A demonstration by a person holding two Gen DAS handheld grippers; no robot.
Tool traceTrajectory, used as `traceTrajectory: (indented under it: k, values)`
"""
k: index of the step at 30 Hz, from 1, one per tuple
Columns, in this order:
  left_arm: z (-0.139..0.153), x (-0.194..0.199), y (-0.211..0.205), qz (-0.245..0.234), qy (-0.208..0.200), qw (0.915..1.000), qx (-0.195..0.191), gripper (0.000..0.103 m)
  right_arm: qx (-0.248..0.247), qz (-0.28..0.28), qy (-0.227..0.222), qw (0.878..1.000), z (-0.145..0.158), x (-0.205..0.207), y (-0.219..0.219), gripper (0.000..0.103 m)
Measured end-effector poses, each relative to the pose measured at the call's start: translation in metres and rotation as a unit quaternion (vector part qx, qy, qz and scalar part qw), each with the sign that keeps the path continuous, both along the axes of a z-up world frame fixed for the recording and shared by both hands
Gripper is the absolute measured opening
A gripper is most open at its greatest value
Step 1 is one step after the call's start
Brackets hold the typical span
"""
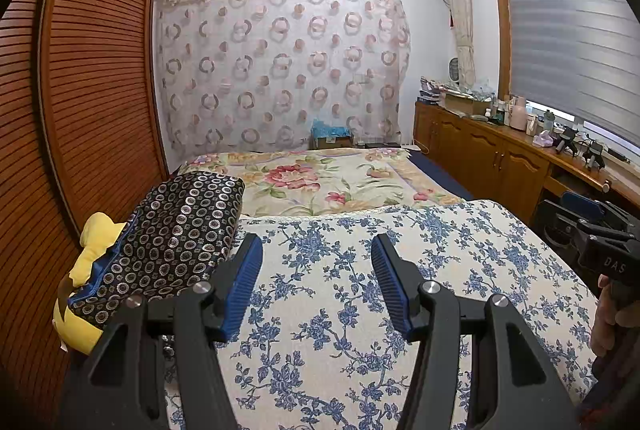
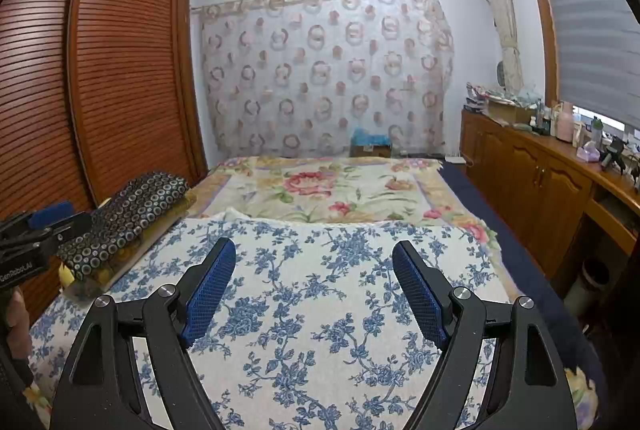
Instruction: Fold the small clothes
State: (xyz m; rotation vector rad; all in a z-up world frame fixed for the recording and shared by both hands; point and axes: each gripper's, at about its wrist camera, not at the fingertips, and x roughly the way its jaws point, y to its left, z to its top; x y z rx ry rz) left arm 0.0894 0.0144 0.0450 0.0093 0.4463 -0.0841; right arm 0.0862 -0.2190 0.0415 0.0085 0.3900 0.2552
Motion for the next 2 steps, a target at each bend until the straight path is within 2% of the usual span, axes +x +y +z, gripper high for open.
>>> traceTrajectory:
  k: [2]
  values:
    - [-0.0001,0.0,0.0,0.0,0.0,1.0,0.0,0.056,0.0,-0.001,0.0,1.0,-0.0001,0.0,-0.0001,0.083]
